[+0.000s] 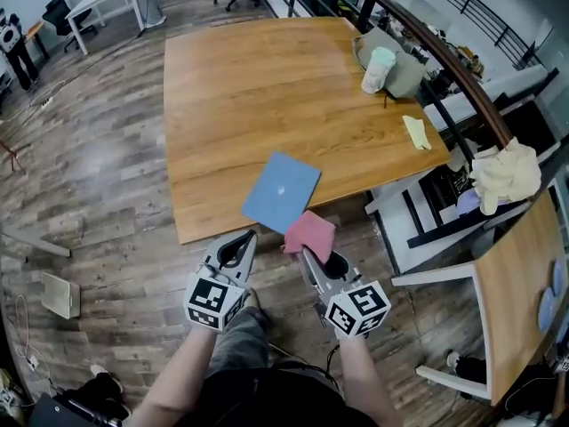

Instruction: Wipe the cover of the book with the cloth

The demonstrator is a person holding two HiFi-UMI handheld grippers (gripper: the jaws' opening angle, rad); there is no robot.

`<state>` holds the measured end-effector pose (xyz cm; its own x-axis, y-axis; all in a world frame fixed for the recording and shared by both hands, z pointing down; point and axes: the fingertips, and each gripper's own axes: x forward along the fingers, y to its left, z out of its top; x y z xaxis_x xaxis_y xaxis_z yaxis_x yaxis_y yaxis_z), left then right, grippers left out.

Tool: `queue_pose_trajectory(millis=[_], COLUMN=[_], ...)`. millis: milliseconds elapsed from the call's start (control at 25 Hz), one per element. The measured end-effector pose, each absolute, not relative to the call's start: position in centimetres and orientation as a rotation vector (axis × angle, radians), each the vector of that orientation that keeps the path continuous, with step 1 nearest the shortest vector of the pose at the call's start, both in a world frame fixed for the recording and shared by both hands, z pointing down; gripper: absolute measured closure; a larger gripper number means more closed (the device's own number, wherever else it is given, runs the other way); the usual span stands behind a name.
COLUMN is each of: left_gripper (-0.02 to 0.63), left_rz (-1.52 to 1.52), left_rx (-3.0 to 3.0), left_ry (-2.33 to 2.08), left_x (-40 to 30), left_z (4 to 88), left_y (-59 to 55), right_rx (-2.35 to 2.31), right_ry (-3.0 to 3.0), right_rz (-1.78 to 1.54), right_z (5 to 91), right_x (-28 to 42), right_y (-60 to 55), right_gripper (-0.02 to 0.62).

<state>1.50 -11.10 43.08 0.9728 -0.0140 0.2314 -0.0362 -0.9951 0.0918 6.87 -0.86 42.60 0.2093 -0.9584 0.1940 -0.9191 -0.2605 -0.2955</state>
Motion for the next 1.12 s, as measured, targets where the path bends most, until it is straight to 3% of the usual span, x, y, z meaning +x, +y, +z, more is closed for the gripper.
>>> queue_pose_trajectory(millis=[440, 1120], left_gripper=[0.611, 0.611], left_rz=[0.483, 0.553], left_rx=[2.951, 2.621], left_ry=[-0.091, -0.941], left_x=[5.6, 5.3], left_z=[47.9, 53.4], left_y=[-15.4, -16.5], right_rx=[-2.254, -1.402], right_ry=[2.048, 3.094], right_rz=[-0.662, -1.219], right_z=[45.4, 53.3], right_x=[11.2, 8.8], right_y=[-9.4, -15.6], right_gripper=[0.505, 0.505])
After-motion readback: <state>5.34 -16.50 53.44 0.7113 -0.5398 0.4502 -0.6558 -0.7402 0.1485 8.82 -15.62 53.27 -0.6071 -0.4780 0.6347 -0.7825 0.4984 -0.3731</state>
